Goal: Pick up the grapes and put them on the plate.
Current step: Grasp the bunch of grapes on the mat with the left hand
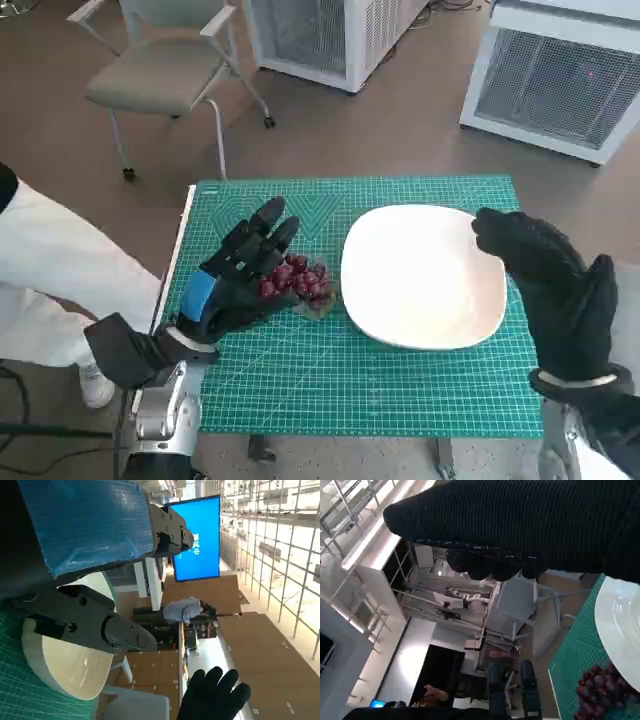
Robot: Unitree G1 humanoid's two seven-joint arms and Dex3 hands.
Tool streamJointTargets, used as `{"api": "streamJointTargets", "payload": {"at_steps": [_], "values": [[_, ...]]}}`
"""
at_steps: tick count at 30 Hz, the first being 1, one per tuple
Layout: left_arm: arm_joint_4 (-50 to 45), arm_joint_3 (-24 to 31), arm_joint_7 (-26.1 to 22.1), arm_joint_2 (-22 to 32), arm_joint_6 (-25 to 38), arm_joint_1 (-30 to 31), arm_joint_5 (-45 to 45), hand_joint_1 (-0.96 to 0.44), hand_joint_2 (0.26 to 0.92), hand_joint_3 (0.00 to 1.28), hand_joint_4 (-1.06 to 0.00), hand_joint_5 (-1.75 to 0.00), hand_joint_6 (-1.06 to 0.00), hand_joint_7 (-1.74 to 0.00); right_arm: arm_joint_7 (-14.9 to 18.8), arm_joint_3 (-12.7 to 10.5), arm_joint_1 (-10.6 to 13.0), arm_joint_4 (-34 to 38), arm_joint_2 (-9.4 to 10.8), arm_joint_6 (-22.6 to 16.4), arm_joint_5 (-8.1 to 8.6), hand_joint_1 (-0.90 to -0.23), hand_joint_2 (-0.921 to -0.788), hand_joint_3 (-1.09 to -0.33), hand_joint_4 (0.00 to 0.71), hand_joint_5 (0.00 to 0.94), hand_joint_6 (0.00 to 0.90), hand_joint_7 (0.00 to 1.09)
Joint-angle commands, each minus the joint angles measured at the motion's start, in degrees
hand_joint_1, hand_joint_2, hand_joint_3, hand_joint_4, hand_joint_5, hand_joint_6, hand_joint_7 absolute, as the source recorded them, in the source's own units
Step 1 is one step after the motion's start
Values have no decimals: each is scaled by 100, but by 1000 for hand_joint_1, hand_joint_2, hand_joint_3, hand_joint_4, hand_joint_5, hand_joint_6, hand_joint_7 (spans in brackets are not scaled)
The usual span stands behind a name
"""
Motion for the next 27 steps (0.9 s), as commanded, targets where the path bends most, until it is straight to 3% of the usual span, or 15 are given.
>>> {"api": "streamJointTargets", "payload": {"at_steps": [1,27], "values": [[-2,-1,-40,53,22,-38,-22,-331,921,25,-242,-2,-303,-1,39,-5,41,37,-32,42,2,-539,-921,-595,296,389,139,907],[-105,8,-62,77,131,52,-42,-334,921,25,-255,-6,-314,-5,6,7,98,3,12,55,10,-539,-921,-596,292,394,137,910]]}}
